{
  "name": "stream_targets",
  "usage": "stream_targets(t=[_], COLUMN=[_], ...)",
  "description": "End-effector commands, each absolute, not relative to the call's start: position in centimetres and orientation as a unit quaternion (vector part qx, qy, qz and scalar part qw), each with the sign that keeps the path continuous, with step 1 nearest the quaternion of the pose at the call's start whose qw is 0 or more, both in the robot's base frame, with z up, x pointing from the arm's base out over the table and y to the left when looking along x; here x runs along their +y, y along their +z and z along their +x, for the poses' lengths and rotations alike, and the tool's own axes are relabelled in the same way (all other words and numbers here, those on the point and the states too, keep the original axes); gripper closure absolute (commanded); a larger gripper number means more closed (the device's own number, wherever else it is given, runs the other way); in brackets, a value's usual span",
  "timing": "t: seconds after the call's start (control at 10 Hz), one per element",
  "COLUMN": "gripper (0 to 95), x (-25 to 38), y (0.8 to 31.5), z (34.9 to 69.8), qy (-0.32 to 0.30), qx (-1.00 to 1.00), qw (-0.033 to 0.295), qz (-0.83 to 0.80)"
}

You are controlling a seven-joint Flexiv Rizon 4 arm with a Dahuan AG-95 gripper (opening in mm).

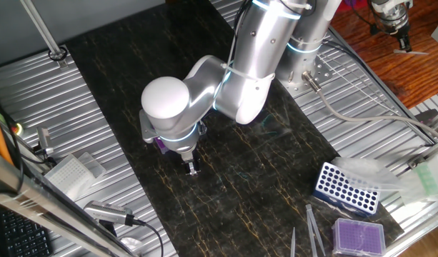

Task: Insert a small pipette tip into the holder for small pipette tips

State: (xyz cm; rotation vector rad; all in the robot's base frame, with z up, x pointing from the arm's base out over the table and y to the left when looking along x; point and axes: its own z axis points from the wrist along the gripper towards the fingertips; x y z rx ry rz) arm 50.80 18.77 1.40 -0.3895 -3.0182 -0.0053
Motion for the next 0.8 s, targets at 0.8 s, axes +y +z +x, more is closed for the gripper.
stream_targets(t=[0.8], gripper=[76.0], x=[18.77], y=[1.21], z=[50.7], qy=[-0.002], qx=[-0.992], qw=[0.047], qz=[-0.119])
